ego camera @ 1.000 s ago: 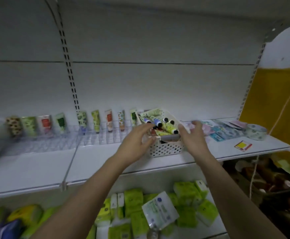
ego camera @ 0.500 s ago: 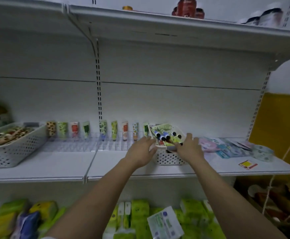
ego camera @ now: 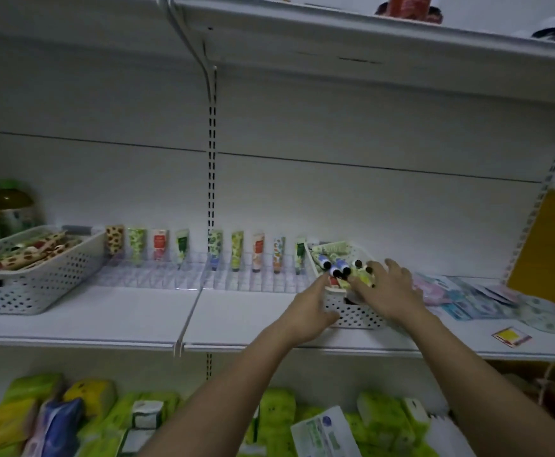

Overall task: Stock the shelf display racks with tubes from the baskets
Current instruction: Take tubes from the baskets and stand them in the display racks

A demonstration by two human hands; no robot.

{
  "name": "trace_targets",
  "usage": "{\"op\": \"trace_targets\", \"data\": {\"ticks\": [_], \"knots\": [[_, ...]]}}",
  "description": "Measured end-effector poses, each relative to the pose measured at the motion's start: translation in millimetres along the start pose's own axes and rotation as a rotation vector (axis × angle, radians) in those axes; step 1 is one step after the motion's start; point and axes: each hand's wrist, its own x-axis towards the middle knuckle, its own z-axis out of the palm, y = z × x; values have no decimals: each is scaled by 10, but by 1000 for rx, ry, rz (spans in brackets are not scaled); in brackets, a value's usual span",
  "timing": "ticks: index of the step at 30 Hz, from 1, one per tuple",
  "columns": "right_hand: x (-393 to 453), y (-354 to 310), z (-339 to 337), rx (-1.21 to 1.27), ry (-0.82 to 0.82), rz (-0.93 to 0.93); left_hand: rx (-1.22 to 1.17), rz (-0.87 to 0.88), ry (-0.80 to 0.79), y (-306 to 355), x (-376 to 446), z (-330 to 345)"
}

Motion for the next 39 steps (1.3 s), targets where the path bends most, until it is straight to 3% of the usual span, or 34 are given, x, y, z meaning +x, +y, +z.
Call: {"op": "trace_targets", "data": {"ticks": [3, 5, 16, 33, 37, 39], "knots": [[-17, 182, 71, 300, -63, 73, 65, 1, 105, -11, 155, 126], [-43, 235, 141, 362, -21, 64, 109, -5, 173, -24, 201, 180], [-34, 458, 116, 294, 39, 33, 145, 10, 184, -26, 338, 323], [41, 452, 77, 395, -2, 19, 164, 24, 252, 24, 361, 405], [50, 460, 5, 401, -71, 15, 154, 11, 211, 18, 359, 388], [67, 402, -78, 288, -53, -20, 158, 13, 153, -15, 344, 296]]}}
